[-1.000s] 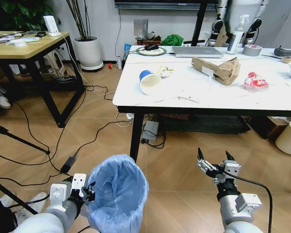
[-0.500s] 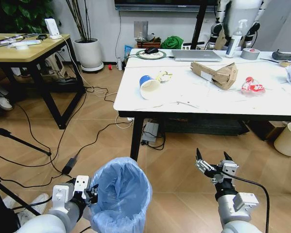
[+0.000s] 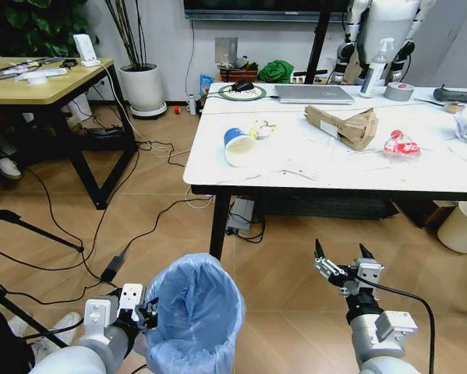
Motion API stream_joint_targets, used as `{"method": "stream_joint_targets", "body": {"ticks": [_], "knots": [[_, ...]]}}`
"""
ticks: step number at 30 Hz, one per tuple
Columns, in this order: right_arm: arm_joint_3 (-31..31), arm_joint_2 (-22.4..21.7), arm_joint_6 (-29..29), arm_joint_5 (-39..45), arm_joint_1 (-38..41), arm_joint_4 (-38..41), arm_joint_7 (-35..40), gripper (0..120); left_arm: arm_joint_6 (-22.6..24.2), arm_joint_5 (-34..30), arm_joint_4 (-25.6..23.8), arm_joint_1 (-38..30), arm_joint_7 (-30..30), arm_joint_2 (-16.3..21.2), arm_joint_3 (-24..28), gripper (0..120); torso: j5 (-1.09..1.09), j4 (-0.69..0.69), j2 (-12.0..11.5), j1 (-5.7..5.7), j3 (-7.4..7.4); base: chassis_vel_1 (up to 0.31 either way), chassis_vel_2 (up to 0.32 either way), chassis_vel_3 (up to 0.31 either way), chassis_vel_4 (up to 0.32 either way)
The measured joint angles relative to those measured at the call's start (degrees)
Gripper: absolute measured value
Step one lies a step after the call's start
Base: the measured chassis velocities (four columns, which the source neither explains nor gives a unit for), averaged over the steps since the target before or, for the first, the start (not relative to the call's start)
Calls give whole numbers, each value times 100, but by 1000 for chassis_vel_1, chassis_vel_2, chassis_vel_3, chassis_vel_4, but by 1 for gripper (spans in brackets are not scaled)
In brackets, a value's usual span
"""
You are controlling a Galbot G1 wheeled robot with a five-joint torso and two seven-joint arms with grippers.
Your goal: Pick up the trash bin and place the trash from the table into it.
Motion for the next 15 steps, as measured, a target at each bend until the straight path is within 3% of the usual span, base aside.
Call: {"method": "stream_joint_targets", "body": {"ticks": [15], "knots": [[26, -57, -48, 30, -69, 114, 36, 100, 0, -151, 0, 6, -43, 51, 1, 0, 0, 0, 407, 151, 255, 0, 0, 0, 0]]}}
